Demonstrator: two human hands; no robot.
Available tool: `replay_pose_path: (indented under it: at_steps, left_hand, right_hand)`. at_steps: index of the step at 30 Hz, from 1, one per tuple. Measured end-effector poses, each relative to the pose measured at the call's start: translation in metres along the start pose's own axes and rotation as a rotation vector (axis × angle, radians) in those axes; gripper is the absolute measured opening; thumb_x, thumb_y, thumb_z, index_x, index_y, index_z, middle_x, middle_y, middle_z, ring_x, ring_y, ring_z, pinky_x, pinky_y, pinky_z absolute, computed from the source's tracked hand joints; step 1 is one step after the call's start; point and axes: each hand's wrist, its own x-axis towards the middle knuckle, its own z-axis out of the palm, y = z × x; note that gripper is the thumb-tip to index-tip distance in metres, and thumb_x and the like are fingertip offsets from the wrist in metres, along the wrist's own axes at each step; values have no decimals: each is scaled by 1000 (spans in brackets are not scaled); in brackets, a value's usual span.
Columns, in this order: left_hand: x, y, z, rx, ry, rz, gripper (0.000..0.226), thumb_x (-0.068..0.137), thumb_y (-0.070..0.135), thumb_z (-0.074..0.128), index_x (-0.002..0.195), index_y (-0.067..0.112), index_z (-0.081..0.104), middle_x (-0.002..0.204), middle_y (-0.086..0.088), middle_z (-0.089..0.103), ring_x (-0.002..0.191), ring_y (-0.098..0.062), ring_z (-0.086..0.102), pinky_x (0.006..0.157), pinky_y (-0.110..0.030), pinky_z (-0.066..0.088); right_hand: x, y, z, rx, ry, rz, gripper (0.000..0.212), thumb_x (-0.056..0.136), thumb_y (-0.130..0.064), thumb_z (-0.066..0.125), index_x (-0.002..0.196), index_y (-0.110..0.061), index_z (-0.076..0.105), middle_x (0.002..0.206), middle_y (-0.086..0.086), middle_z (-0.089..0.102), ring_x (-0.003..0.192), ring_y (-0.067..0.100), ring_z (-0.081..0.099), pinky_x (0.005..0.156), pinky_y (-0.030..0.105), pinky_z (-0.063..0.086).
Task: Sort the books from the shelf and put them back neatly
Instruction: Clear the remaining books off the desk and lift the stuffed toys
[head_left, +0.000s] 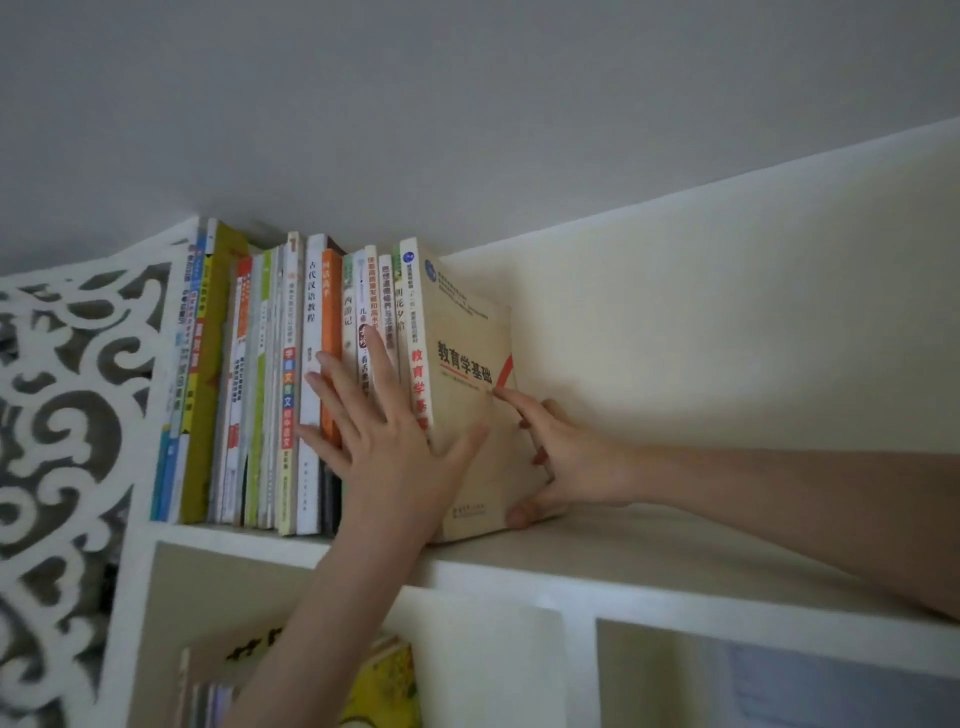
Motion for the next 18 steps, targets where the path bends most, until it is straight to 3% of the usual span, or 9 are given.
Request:
replay_pose_path:
  at_steps: [3, 6, 9, 12, 15, 18]
  left_hand:
    - [-19, -9, -1, 98, -113, -59, 124, 74, 67, 59, 128, 36, -48, 146, -4, -45, 137, -32, -37, 111, -58, -13]
    - [-20, -9, -2, 280, -174, -119, 121, 77, 71, 51, 111, 31, -58, 148, -13, -42, 138, -43, -29, 111, -67, 6]
    - [-16, -3, -4, 329, -192, -115, 121, 75, 76, 45, 108, 26, -60, 148, -18, -38, 140, -46, -22, 109, -67, 12]
    - [-22, -3, -10, 245, -172, -84, 119, 72, 76, 47, 121, 30, -52, 151, -12, -36, 142, -40, -22, 111, -66, 7]
    - [-33, 8, -17, 74, -133, -75, 112, 78, 63, 54, 143, 29, -30, 155, -8, -30, 144, -29, -23, 114, -59, -4]
    - [-54, 40, -17, 1, -52, 141, 83, 87, 48, 54, 152, 33, 3, 161, -4, -4, 147, -22, -15, 116, -43, -8]
  right_hand:
    - [-10, -5, 2, -39, 19, -38, 108, 68, -29, 85, 148, -31, 13, 120, -5, 30, 93, 4, 47, 81, 6, 38]
    - [-9, -3, 3, -6, 19, -18, 96, 69, -20, 85, 144, -26, 25, 108, -10, 35, 72, -7, 41, 60, 0, 33]
    - [-8, -5, -4, 12, -12, 45, 94, 71, -13, 83, 145, -20, 27, 102, -14, 38, 71, -5, 42, 57, -1, 34]
    - [-19, -17, -14, -77, -122, 80, 92, 81, -19, 76, 150, -16, 16, 122, -3, 40, 83, 6, 43, 62, 2, 35]
    - [-42, -34, -24, -132, -152, 113, 90, 86, -32, 70, 152, -17, 11, 139, 4, 43, 99, 10, 46, 83, 15, 34]
    - [-78, -52, -36, -126, -74, 124, 81, 86, -34, 68, 150, -20, 21, 131, 1, 49, 97, 10, 50, 77, 18, 41]
